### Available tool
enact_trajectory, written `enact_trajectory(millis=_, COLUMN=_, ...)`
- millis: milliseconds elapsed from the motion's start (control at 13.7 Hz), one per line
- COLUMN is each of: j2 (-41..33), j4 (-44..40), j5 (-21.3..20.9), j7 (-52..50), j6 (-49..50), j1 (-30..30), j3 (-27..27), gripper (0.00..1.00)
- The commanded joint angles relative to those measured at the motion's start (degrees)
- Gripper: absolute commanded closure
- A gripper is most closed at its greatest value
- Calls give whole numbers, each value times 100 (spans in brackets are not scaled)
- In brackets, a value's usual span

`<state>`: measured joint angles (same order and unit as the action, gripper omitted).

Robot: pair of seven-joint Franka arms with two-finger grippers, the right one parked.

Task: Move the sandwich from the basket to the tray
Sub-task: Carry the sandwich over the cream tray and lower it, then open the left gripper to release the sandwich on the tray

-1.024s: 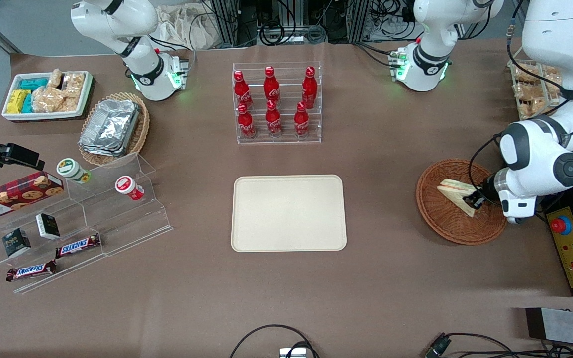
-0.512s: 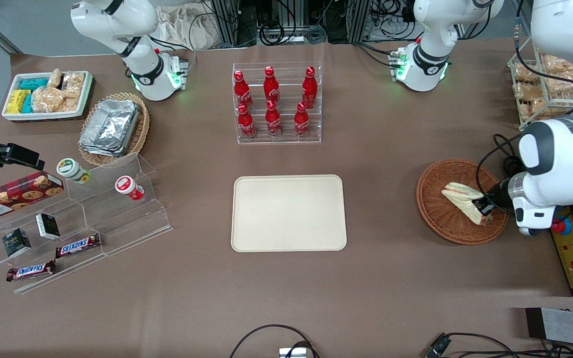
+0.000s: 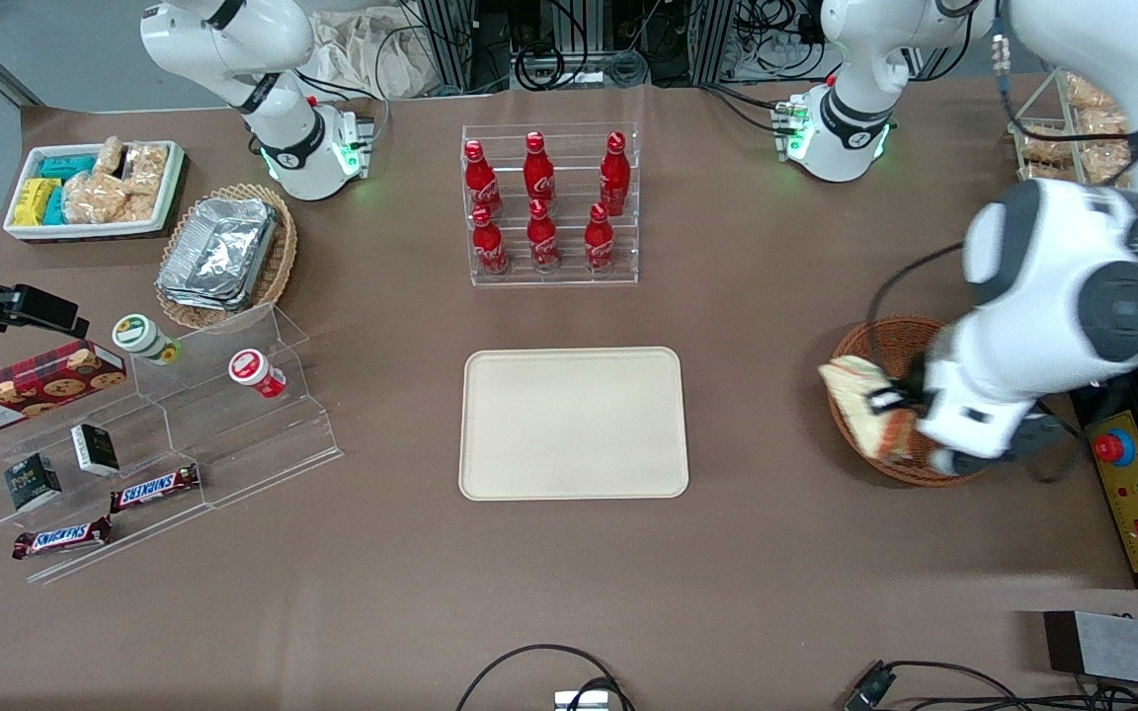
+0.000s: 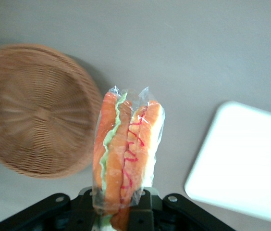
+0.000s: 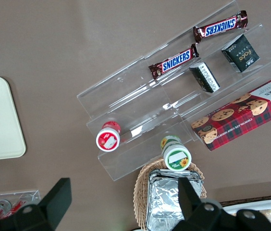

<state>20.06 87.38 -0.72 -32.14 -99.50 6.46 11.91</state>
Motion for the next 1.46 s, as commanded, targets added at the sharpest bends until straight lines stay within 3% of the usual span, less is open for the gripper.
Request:
enact_trajectory(millis=0, j2=856, j4=-441, j5=-113, j7=6, j6=-34, j1=915, j3=13, gripper=100)
enact_trajectory(millis=220, j2=1770, j4=-853, j5=-95, j7=-29, j6=-560, j1=1611, j3=13, gripper=100)
enact_trajectory(millis=732, j2=2626, j4=-986, j5=-86, j7=-38, j6=-1142, j1=1912, j3=13, gripper=100)
enact_trajectory(millis=805, j2=2626, j4=-995, j5=-69, j7=-55, j6=-1151, j1=1894, j3=13, gripper=77)
enact_trajectory(millis=878, j2=2617, j4=-995, j5=-69, j7=-168, j6=-1159, j1=1877, j3=13, gripper=34)
enact_trajectory(millis=951, j2=2617, j4=-1013, j5=-86, j7=-265, j6=-1160, j1=1903, j3=4, gripper=4)
enact_trajectory(millis=1024, j2=2599, j4=-1056, j5=-95, j7=-353, j6=-1160, j1=1894, j3=4, gripper=0)
enact_trajectory(millis=1390, j2=2039, j4=-1118, j5=-165, j7=-381, j6=-923, j1=1833, j3=-66, gripper=0)
